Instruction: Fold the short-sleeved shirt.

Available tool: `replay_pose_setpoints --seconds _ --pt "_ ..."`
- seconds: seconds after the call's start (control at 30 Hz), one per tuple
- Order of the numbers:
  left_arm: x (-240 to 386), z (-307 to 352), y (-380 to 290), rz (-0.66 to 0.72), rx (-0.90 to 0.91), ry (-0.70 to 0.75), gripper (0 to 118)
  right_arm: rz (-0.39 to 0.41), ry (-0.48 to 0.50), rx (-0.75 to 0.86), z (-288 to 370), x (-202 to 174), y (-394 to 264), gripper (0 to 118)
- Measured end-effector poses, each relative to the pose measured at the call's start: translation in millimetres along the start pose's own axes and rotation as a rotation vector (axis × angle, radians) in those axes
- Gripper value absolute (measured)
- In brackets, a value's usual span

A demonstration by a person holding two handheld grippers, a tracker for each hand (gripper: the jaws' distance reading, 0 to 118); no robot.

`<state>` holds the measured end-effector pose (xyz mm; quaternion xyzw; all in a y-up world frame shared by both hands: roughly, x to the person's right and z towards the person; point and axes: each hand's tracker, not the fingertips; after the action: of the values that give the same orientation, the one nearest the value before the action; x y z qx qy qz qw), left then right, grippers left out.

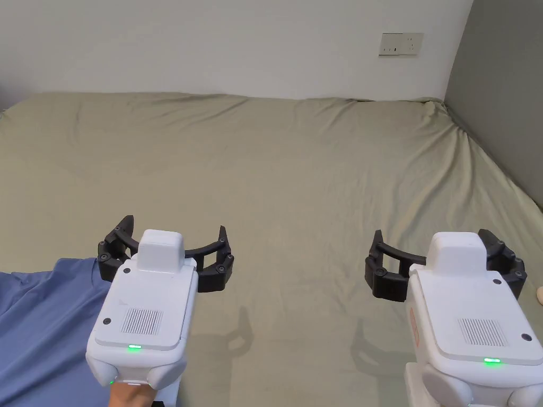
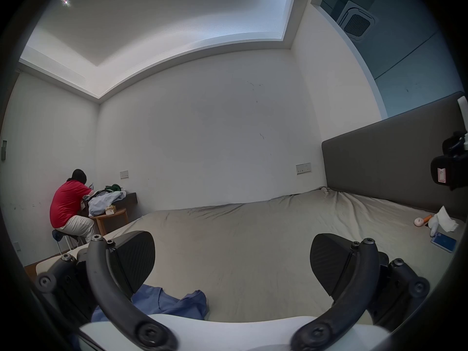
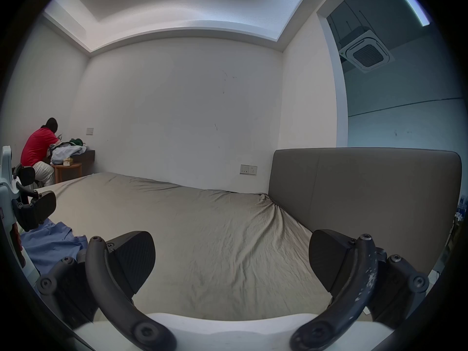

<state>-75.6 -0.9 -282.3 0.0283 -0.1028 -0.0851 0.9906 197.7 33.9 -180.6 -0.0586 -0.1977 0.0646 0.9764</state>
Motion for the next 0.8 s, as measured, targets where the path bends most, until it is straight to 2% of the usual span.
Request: replay_pose_setpoints --seconds 0.73,0.77,0.8 --pt "-1.1 -0.9 1.5 0.027 -0.001 -0.011 118 0.012 0.006 0.004 0.7 1.0 2.4 118" --pt "-1.7 -0.3 1.9 0.033 -0.005 -0.015 116 0.014 0.005 0.0 0.7 0.8 2.7 118" --pt "-2.0 0.5 2.2 0.041 -0.005 -0.018 108 0.016 0.005 -0.004 1.1 0.5 3.3 111"
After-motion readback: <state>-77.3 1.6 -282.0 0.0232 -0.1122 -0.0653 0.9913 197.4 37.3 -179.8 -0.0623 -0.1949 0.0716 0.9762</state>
